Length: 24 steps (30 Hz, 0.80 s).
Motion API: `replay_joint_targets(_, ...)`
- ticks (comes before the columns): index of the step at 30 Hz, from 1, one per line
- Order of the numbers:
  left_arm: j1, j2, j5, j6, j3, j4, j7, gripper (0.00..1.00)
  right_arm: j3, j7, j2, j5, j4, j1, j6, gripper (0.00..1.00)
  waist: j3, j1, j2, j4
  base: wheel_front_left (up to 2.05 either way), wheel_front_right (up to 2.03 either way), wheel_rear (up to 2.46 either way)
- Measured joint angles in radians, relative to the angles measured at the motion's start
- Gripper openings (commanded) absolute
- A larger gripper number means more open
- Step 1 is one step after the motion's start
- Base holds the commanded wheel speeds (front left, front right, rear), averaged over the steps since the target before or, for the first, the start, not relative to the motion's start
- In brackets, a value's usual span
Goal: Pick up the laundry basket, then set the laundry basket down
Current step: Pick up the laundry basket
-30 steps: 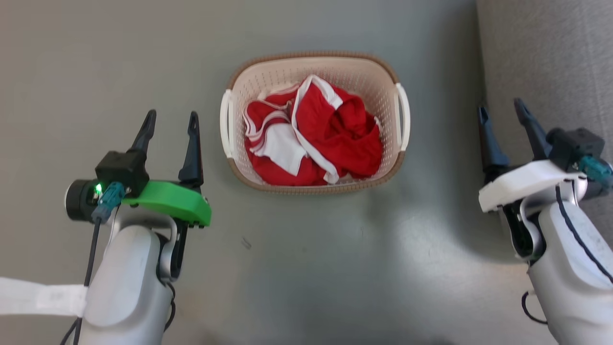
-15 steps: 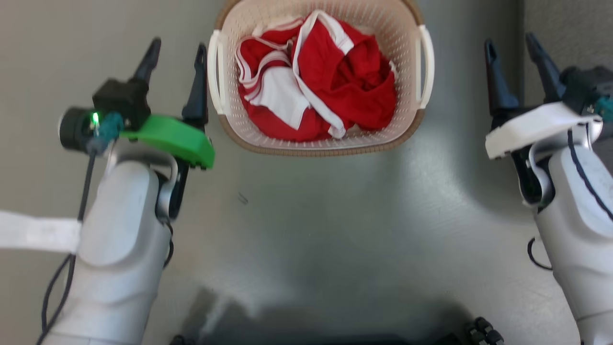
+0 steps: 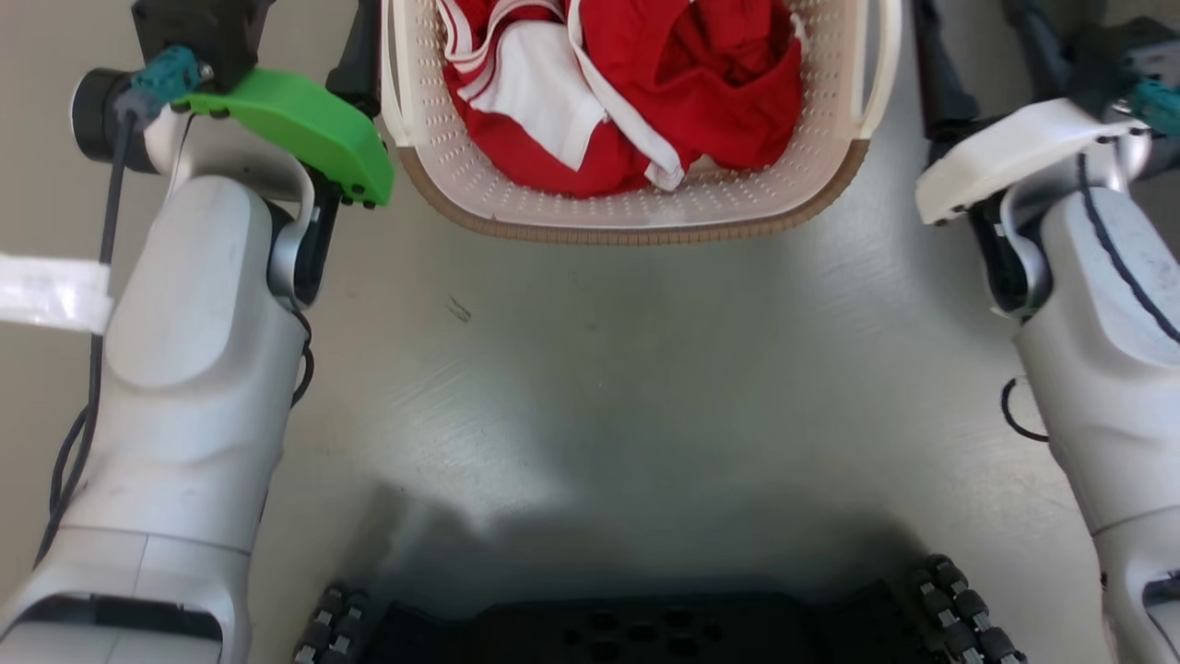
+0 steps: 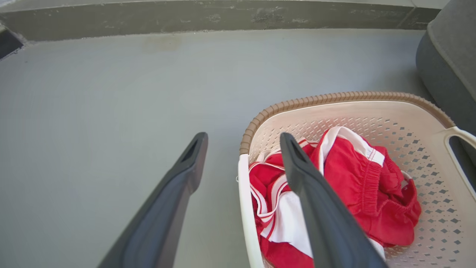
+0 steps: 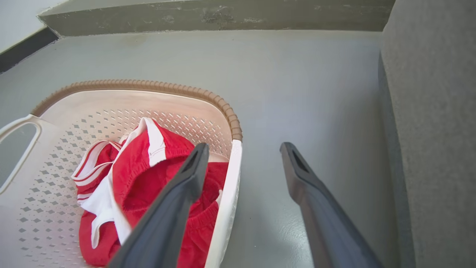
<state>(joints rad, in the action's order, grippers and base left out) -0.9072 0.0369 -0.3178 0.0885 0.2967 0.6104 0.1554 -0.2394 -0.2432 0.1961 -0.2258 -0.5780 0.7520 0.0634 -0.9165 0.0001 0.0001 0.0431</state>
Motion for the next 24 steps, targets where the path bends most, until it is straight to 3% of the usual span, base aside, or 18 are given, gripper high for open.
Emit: replay_joint_targets(24, -0.109, -0.017, -0.092, 0.034, 0.058, 0.287, -0.058, 1.00, -0.059, 0.024, -0.071, 0.002, -0.250, 0.147, 0.032, 1.00, -0.095, -0.0001, -0.0001, -0.008, 0.00, 0.00, 0.00)
